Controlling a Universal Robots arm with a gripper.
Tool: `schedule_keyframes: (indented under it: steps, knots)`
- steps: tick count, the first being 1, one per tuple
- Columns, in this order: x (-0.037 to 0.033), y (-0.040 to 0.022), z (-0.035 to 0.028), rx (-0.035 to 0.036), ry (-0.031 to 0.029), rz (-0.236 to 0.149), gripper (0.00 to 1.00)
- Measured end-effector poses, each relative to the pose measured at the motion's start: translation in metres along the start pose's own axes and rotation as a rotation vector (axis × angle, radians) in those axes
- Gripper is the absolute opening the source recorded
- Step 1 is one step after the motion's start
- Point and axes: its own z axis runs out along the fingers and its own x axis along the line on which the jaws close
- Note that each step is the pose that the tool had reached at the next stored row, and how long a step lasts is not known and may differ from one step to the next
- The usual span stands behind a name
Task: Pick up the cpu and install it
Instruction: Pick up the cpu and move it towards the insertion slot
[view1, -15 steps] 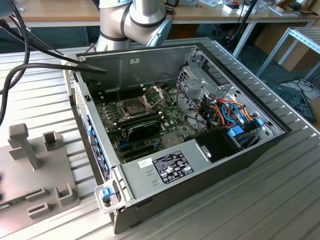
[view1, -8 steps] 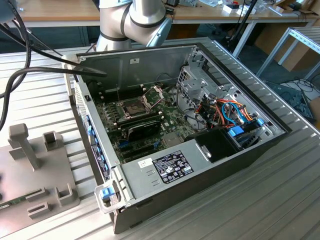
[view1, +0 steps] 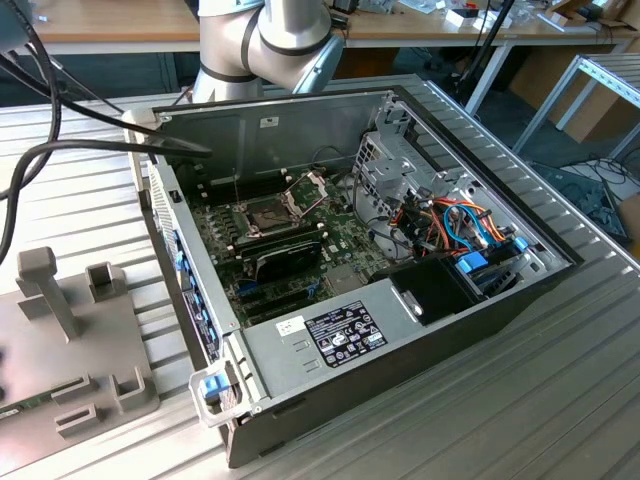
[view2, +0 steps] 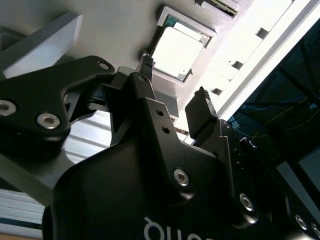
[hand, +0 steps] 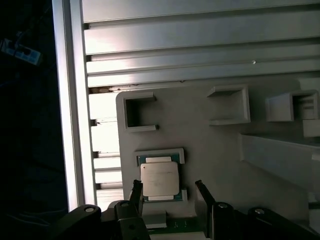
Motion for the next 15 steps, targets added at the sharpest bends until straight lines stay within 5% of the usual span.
schedule_keyframes:
  steps: [10,15]
  knots:
    - [-0.0001,-0.0003,0.0169,0.0001,0.0000,0.000,0.54]
    - [-0.0002,-0.0004,0.0206,0.0001,0.0000,0.000,0.54]
